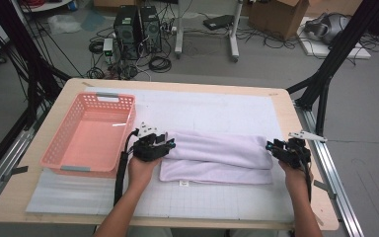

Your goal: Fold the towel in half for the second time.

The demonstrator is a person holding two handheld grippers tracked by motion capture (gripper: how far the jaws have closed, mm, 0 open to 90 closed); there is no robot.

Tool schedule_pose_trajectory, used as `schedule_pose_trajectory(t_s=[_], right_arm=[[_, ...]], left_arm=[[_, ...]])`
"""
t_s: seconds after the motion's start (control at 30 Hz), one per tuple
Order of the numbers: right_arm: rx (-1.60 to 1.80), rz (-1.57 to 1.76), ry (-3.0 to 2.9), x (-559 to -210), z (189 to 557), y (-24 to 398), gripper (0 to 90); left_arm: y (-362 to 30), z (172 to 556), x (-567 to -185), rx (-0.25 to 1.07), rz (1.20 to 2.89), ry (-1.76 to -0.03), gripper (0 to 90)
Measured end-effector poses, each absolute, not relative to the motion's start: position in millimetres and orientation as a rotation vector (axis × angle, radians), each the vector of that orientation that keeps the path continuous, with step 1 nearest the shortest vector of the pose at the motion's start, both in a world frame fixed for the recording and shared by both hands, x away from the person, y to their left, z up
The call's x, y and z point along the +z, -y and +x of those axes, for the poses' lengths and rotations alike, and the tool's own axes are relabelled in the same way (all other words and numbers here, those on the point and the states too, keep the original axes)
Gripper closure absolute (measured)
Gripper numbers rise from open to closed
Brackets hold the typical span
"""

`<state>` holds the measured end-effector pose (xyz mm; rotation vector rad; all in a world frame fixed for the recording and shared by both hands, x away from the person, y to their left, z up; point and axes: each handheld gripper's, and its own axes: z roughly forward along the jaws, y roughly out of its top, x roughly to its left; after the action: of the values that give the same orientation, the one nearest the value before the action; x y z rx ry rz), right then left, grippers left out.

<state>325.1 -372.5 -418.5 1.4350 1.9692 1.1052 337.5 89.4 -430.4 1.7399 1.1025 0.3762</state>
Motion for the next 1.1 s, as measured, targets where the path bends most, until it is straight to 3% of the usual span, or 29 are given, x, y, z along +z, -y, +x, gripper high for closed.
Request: schedule_pose_trajectory(t_s=[0.37, 0.6, 0.67, 0.7, 0.77, 1.03, 1.1], right_arm=[[1.146, 1.385, -2.029, -428, 248, 383, 67.4], [1.141, 1.437, -2.126, -441, 247, 374, 69.8], [1.114, 1.432, -2.149, -448, 248, 370, 76.7], [1.117, 1.425, -2.153, -448, 248, 370, 86.3], [1.071, 1.387, -2.144, -443, 246, 368, 88.1], [1.003, 1.428, -2.136, -435, 237, 376, 87.8], [1.006, 1.431, -2.157, -440, 238, 375, 80.6]], left_arm=[[-104, 299, -444, 0.308, 1.733, -1.047, 57.1], [-110, 286, -449, 0.296, 1.732, -1.034, 58.3], [-111, 284, -449, 0.302, 1.731, -1.029, 58.3], [-111, 282, -449, 0.303, 1.737, -1.025, 58.3], [-112, 280, -451, 0.292, 1.735, -1.018, 58.3], [-106, 274, -451, 0.259, 1.790, -1.011, 60.2], [-105, 274, -451, 0.229, 1.797, -1.015, 60.1]])
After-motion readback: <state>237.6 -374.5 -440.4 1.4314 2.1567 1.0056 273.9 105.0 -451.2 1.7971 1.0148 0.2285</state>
